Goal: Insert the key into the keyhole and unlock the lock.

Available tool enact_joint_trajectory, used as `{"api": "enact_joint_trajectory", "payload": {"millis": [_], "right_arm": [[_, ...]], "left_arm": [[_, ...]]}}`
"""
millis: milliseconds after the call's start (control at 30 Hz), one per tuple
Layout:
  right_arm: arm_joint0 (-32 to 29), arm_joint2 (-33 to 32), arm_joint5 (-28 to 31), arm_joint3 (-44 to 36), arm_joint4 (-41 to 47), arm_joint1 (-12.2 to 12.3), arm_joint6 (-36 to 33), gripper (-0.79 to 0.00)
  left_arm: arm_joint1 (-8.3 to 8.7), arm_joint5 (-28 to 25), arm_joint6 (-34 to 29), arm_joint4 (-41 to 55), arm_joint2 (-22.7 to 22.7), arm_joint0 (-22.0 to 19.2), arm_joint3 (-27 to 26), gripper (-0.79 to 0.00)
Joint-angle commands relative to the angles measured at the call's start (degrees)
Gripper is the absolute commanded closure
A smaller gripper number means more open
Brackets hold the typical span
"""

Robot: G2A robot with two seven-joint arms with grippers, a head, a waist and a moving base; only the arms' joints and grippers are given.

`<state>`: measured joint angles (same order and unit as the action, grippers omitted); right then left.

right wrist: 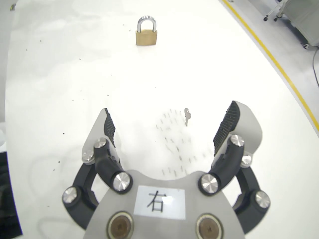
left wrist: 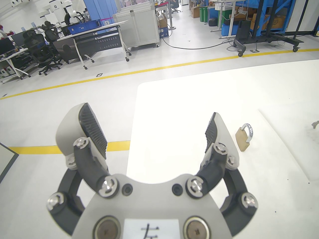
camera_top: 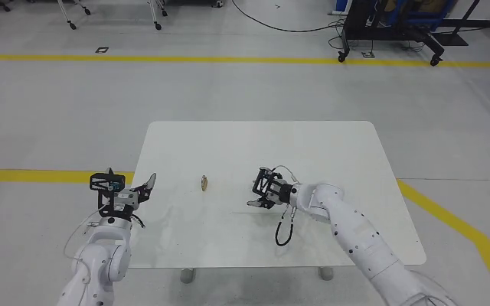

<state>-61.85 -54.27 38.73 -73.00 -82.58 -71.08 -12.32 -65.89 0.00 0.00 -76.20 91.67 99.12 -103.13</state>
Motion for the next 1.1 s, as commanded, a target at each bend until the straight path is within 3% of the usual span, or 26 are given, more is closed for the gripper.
{"api": "enact_joint_trajectory", "payload": {"millis": [0,100,233,400,500,633,1067], "right_arm": [[3.6,1.9,0.5,3.8,-0.3,-0.7,-0.3,-0.785],[6.7,3.5,1.5,7.2,-0.4,-1.4,-0.1,-0.785],[10.5,6.6,3.3,12.2,-1.2,-2.6,-2.5,-0.44],[13.6,9.2,4.0,16.0,-1.0,-4.0,-3.8,-0.345],[14.6,10.2,3.7,17.4,-1.0,-4.6,-4.3,-0.249],[15.5,11.2,3.1,18.7,-1.0,-5.2,-5.1,0.0],[14.0,8.3,2.0,17.8,-1.9,-4.1,3.1,0.0]], "left_arm": [[0.0,0.0,0.0,0.0,0.0,0.0,0.0,-0.785],[0.0,0.0,0.0,0.0,0.0,0.0,0.0,-0.785],[0.0,0.0,0.0,0.0,0.0,0.0,0.0,-0.785],[0.0,0.0,0.0,0.0,0.0,0.0,0.0,-0.785],[0.0,0.0,0.0,0.0,0.0,0.0,0.0,-0.785],[0.0,0.0,0.0,0.0,0.0,0.0,0.0,-0.785],[0.0,0.0,0.0,0.0,0.0,0.0,0.0,-0.785]]}}
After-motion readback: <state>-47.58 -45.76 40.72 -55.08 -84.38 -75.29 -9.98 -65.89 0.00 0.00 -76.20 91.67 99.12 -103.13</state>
